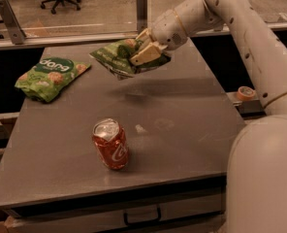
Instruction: Move green jalapeno chip bag near coke can
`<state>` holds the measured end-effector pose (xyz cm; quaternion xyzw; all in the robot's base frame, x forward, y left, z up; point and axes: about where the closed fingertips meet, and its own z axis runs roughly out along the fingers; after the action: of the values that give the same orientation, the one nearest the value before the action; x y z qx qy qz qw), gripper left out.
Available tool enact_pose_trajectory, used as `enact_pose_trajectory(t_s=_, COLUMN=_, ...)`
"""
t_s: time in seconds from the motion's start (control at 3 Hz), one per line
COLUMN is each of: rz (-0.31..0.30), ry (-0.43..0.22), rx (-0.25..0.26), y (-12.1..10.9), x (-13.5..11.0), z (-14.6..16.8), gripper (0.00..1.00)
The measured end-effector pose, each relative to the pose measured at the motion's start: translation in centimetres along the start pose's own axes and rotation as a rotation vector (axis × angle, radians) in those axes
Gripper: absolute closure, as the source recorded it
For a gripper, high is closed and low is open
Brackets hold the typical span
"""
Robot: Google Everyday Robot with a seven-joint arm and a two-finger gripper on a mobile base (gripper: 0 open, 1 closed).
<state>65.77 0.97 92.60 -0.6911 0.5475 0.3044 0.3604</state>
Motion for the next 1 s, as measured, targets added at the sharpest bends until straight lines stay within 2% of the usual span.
enact_pose_trajectory(t_s=0.33, rz=-0.012, ry=-0.015, rx=-0.079, y=1.9, x=-0.5, z=0.2, gripper=1.00)
enact_pose_trajectory(t_s=0.67, rz=-0.034, ry=-0.030, rx=-0.158, y=5.0, x=-1.1, z=0.0, gripper=1.00)
enact_pose_trajectory(t_s=1.0, rz=-0.044, ry=-0.030, rx=-0.210, y=7.1, x=-0.1, z=-0.3, gripper=1.00)
